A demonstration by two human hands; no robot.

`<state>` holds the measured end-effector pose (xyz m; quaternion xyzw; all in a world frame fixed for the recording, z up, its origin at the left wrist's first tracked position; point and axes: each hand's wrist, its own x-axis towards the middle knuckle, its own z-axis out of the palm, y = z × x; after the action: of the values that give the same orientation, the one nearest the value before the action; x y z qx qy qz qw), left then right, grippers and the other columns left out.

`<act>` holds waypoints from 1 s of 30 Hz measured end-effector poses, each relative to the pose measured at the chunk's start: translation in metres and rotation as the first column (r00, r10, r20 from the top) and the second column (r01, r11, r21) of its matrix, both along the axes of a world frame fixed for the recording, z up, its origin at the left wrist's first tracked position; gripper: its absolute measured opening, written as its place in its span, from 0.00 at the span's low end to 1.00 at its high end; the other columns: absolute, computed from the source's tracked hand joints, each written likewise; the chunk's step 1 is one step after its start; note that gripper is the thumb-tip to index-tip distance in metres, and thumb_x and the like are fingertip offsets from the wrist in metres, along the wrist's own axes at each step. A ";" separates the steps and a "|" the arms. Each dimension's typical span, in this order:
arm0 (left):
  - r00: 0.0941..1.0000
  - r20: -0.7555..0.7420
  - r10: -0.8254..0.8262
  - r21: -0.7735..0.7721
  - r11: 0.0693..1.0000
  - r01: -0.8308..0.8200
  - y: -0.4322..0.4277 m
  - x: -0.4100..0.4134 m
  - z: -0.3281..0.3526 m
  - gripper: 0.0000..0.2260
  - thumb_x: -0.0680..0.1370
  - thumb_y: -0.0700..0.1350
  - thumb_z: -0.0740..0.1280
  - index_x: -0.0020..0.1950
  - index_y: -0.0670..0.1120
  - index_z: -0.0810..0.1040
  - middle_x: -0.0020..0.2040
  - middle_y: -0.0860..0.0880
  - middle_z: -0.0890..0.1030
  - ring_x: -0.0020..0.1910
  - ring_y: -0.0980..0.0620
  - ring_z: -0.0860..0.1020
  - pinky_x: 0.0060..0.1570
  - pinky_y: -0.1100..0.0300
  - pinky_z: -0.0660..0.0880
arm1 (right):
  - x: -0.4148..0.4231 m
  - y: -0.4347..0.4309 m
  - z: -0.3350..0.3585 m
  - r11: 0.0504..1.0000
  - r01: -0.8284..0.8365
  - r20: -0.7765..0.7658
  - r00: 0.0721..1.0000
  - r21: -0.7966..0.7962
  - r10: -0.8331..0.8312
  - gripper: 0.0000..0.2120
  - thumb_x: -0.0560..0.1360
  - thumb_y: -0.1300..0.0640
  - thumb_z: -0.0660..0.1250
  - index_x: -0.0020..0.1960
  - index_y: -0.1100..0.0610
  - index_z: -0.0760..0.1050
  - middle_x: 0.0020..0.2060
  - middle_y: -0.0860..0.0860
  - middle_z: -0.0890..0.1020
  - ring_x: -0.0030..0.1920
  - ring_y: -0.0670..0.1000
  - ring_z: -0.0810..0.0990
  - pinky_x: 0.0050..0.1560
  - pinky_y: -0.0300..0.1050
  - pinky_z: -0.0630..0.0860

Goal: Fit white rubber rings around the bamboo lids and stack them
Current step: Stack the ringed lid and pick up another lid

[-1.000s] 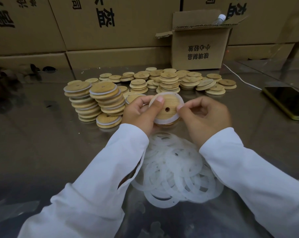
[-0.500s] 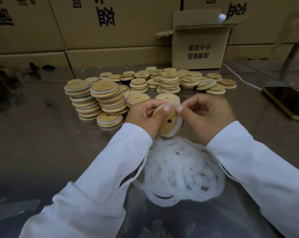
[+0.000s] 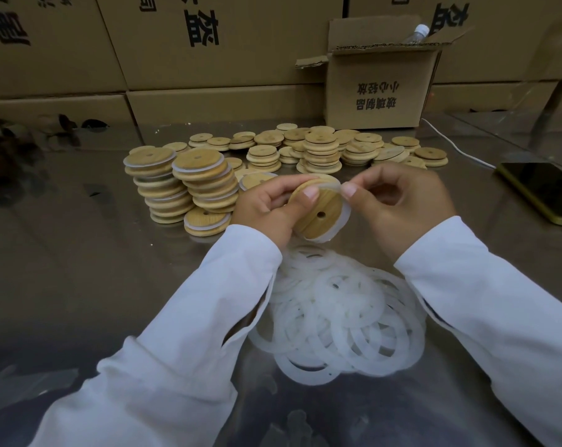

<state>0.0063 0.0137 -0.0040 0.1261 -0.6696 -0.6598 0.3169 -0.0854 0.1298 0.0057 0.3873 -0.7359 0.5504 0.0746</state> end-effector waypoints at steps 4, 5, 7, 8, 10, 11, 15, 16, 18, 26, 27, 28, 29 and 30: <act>0.999 0.032 0.010 0.077 0.997 -0.013 0.002 -0.004 -0.004 0.05 0.76 0.39 0.66 0.46 0.48 0.80 0.35 0.53 0.83 0.37 0.56 0.81 0.43 0.52 0.80 | 0.003 -0.001 -0.005 0.998 -0.042 0.027 0.999 -0.041 0.043 0.06 0.71 0.55 0.70 0.37 0.47 0.76 0.36 0.42 0.81 0.40 0.42 0.79 0.44 0.37 0.76; 0.999 0.036 0.029 0.085 0.996 -0.032 0.002 -0.004 -0.005 0.05 0.76 0.39 0.66 0.46 0.48 0.80 0.35 0.52 0.83 0.37 0.55 0.81 0.44 0.51 0.79 | 0.005 -0.002 -0.007 0.997 -0.065 0.048 0.997 -0.040 0.067 0.04 0.70 0.55 0.71 0.39 0.47 0.76 0.37 0.42 0.81 0.41 0.43 0.80 0.46 0.40 0.77; 0.998 0.030 0.053 0.125 0.991 -0.056 0.001 -0.005 -0.005 0.05 0.76 0.40 0.66 0.46 0.48 0.80 0.35 0.52 0.83 0.37 0.53 0.82 0.44 0.51 0.79 | 0.007 -0.005 -0.012 0.995 -0.084 0.083 0.993 -0.047 0.087 0.06 0.69 0.54 0.72 0.42 0.48 0.76 0.40 0.43 0.82 0.42 0.44 0.81 0.48 0.46 0.79; 0.998 0.023 0.054 0.147 0.988 -0.057 0.001 -0.005 -0.005 0.05 0.76 0.40 0.66 0.46 0.48 0.80 0.35 0.52 0.83 0.38 0.53 0.82 0.44 0.52 0.79 | 0.007 -0.007 -0.013 0.996 -0.069 0.084 0.994 -0.060 0.074 0.06 0.69 0.54 0.72 0.42 0.48 0.75 0.40 0.43 0.82 0.42 0.44 0.81 0.48 0.47 0.79; 0.999 0.012 0.041 0.167 0.985 -0.043 0.001 -0.005 -0.004 0.05 0.76 0.40 0.65 0.46 0.48 0.80 0.36 0.51 0.83 0.39 0.52 0.82 0.43 0.53 0.80 | 0.007 -0.008 -0.014 0.996 -0.017 0.068 0.997 -0.085 0.022 0.07 0.69 0.55 0.72 0.40 0.47 0.74 0.38 0.43 0.81 0.42 0.45 0.81 0.48 0.48 0.79; 0.999 0.007 0.032 0.166 0.986 -0.033 0.001 -0.005 -0.003 0.05 0.76 0.40 0.65 0.46 0.48 0.80 0.36 0.51 0.83 0.39 0.52 0.82 0.43 0.53 0.80 | 0.006 -0.008 -0.014 0.996 0.009 0.060 0.998 -0.090 -0.003 0.07 0.69 0.55 0.72 0.38 0.47 0.74 0.37 0.43 0.81 0.41 0.45 0.81 0.47 0.48 0.79; 0.999 0.000 0.037 0.100 0.994 -0.037 0.001 -0.004 -0.005 0.04 0.75 0.40 0.67 0.48 0.47 0.80 0.37 0.51 0.84 0.38 0.55 0.82 0.39 0.58 0.81 | 0.004 -0.007 -0.014 0.992 0.072 0.055 0.996 -0.103 -0.066 0.07 0.69 0.55 0.72 0.35 0.49 0.75 0.34 0.44 0.82 0.37 0.45 0.81 0.41 0.44 0.79; 0.998 0.006 0.055 0.037 0.998 -0.055 0.001 -0.003 -0.005 0.04 0.74 0.40 0.68 0.48 0.46 0.80 0.38 0.50 0.84 0.37 0.56 0.82 0.38 0.61 0.80 | 0.004 -0.007 -0.014 0.992 0.075 0.058 0.996 -0.103 -0.069 0.08 0.69 0.55 0.73 0.34 0.49 0.75 0.34 0.44 0.82 0.37 0.45 0.81 0.41 0.44 0.79; 0.998 0.014 0.066 -0.077 0.995 -0.065 0.000 -0.002 -0.005 0.05 0.73 0.40 0.69 0.48 0.46 0.80 0.40 0.50 0.83 0.37 0.59 0.81 0.38 0.66 0.77 | 0.004 -0.006 -0.014 0.993 0.059 0.071 0.996 -0.102 -0.052 0.09 0.68 0.56 0.73 0.32 0.48 0.76 0.33 0.44 0.82 0.37 0.45 0.81 0.41 0.44 0.79; 0.999 0.029 0.023 -0.079 0.997 -0.021 -0.005 0.000 -0.006 0.07 0.73 0.39 0.69 0.46 0.51 0.80 0.43 0.48 0.83 0.42 0.53 0.82 0.44 0.60 0.79 | 0.003 -0.006 -0.011 0.997 -0.027 0.101 0.994 -0.078 0.035 0.10 0.69 0.57 0.72 0.32 0.48 0.76 0.33 0.44 0.82 0.37 0.46 0.81 0.42 0.40 0.77; 1.000 0.023 0.019 -0.089 0.996 -0.017 -0.005 0.000 -0.005 0.08 0.73 0.38 0.69 0.46 0.51 0.80 0.43 0.48 0.83 0.42 0.54 0.82 0.44 0.60 0.79 | 0.002 -0.006 -0.011 0.996 -0.028 0.125 0.991 -0.088 0.039 0.10 0.69 0.57 0.72 0.32 0.48 0.76 0.32 0.43 0.82 0.36 0.45 0.80 0.41 0.38 0.76; 1.000 0.017 0.015 -0.100 0.995 -0.013 -0.004 0.000 -0.005 0.08 0.73 0.38 0.68 0.46 0.51 0.80 0.43 0.48 0.83 0.42 0.54 0.82 0.44 0.61 0.79 | 0.002 -0.006 -0.010 0.994 -0.030 0.157 0.987 -0.105 0.047 0.10 0.69 0.57 0.72 0.32 0.48 0.76 0.30 0.42 0.81 0.34 0.42 0.79 0.39 0.35 0.75; 1.000 0.009 0.015 -0.108 0.994 -0.014 -0.004 -0.001 -0.004 0.09 0.73 0.38 0.68 0.46 0.52 0.80 0.43 0.49 0.83 0.42 0.54 0.81 0.44 0.61 0.78 | 0.001 -0.006 -0.010 0.992 -0.035 0.191 0.980 -0.124 0.059 0.10 0.69 0.57 0.72 0.31 0.49 0.76 0.28 0.41 0.81 0.32 0.40 0.78 0.38 0.32 0.74; 1.000 0.001 0.017 -0.117 0.993 -0.017 -0.003 -0.001 -0.004 0.09 0.74 0.38 0.68 0.46 0.52 0.80 0.43 0.49 0.83 0.42 0.55 0.81 0.44 0.62 0.78 | 0.000 -0.006 -0.009 0.990 -0.043 0.222 0.972 -0.135 0.072 0.10 0.70 0.58 0.72 0.31 0.49 0.76 0.27 0.39 0.80 0.31 0.38 0.78 0.36 0.29 0.73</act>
<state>0.0055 0.0104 -0.0075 0.1138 -0.7062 -0.6167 0.3286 -0.0852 0.1233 -0.0033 0.3376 -0.6907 0.6395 -0.0007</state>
